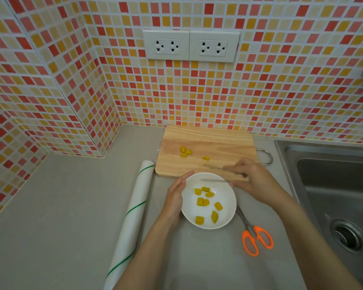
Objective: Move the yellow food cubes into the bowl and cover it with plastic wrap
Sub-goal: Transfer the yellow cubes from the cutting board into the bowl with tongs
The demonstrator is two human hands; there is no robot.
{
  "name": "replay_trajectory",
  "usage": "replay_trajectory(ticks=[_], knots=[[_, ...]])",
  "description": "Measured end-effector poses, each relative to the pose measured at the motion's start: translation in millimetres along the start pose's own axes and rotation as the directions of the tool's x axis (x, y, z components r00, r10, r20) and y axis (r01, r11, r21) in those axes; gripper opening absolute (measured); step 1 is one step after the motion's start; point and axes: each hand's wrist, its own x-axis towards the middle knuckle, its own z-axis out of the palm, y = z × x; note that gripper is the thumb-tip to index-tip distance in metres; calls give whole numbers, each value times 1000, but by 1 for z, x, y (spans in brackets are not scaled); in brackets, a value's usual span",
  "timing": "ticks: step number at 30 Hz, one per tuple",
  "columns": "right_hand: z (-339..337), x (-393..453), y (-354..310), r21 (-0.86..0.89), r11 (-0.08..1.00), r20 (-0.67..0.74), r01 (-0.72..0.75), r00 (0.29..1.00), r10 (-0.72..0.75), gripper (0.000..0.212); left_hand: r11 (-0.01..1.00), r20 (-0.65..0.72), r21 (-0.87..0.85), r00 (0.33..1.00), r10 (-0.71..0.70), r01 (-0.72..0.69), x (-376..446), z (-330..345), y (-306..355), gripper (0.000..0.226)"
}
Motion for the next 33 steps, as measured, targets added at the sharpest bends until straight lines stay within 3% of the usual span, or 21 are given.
replay_trajectory(ticks=[3,9,15,20,25,29,33], knots=[[12,27,14,64,992,-144,-106,983,114,45,1000,-2,9,1000,3,-3,0,0,0,32],[51,61,35,16,971,-86,-241,967,241,38,1000,0,25,1000,18,-18,0,-2,-1,32],[52,57,34,-5,979,-141,-205,969,202,25,998,-4,57,1000,21,-21,1,-2,-1,33],[34,17,9,137,988,-187,-64,978,89,25,999,-4,46,1000,11,-10,1,-2,-1,34],[16,-39,-12,132,988,-59,83,995,-76,31,1000,7,25,1000,17,-17,1,-2,-2,31],[9,-54,-13,90,994,15,62,998,-63,41,999,13,25,1000,26,-27,1,-2,-1,31],[-1,-39,-10,118,992,-82,54,996,-45,46,999,13,35,1000,29,-29,1,-2,-1,32]])
